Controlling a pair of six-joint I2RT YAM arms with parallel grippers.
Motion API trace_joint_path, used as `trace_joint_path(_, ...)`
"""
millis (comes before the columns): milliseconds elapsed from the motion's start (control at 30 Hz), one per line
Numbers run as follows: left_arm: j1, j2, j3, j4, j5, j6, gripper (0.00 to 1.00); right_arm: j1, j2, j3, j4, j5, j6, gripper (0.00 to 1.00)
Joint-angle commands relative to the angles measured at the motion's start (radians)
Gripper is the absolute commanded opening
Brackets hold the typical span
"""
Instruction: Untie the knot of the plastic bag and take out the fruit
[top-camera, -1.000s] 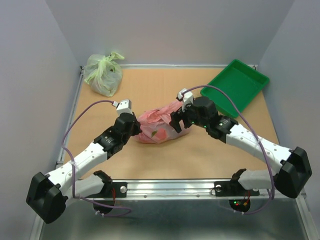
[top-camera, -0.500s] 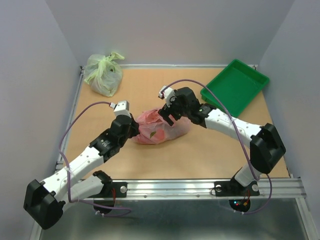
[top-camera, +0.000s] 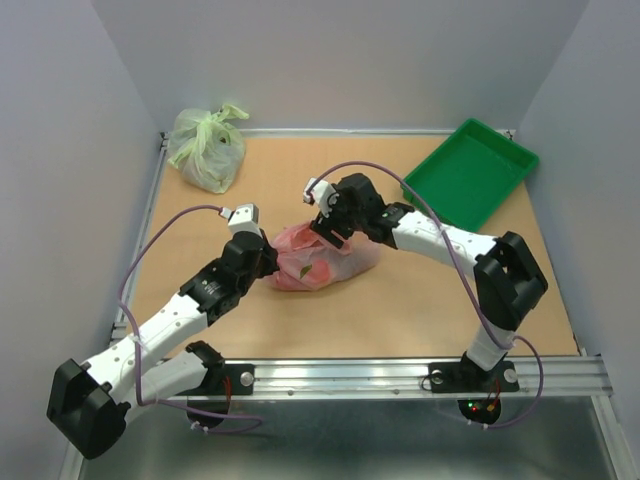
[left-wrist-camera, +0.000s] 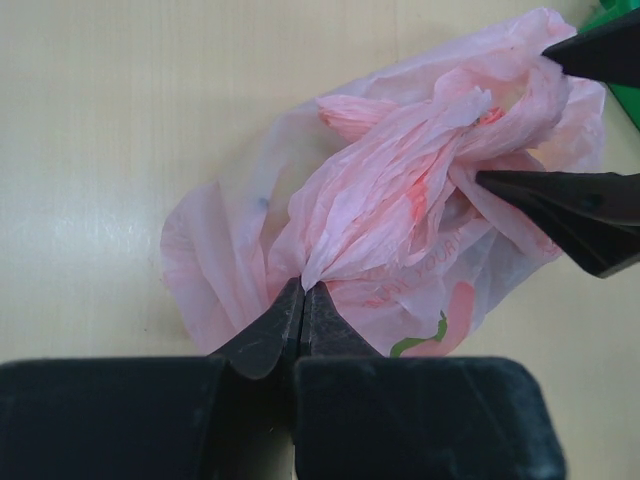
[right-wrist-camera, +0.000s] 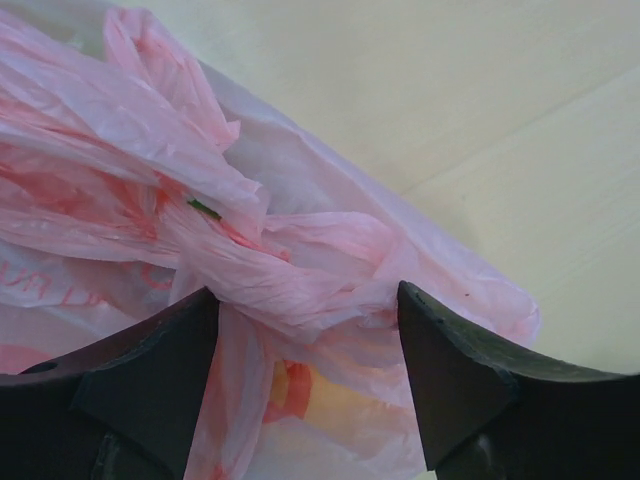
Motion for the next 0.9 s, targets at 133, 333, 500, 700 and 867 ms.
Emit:
trace_joint_path(133,0.001,-0.033,-0.017,-0.009,-0.053,-0.016,0.0,-0.004,0.034,0.076,0.019,0.016,-0.042,0.15)
trace_joint_path(333,0.007,-0.055,-0.012,-0.104,-0.203,-0.111,0.0,-0.062,-0.076,0.044,0.022,0.025,0.02,0.0)
trace_joint_path(500,0.044,-0.11,-0.035,-0.127,-0.229,-0.185,0.0,-0.119,-0.188,-0.037,0.031,0.071,0.204,0.01)
trace_joint_path(700,0.073,-0.144,-0.084,-0.066,-0.133,-0.214,0.0,-0.119,-0.312,-0.268,0.158,-0.1,0.364,0.0)
trace_joint_path(867,0.071,-0.159,0.003,0.012,0.083,0.011,0.52,-0.111,-0.328,-0.333,0.172,-0.169,0.337,0.01)
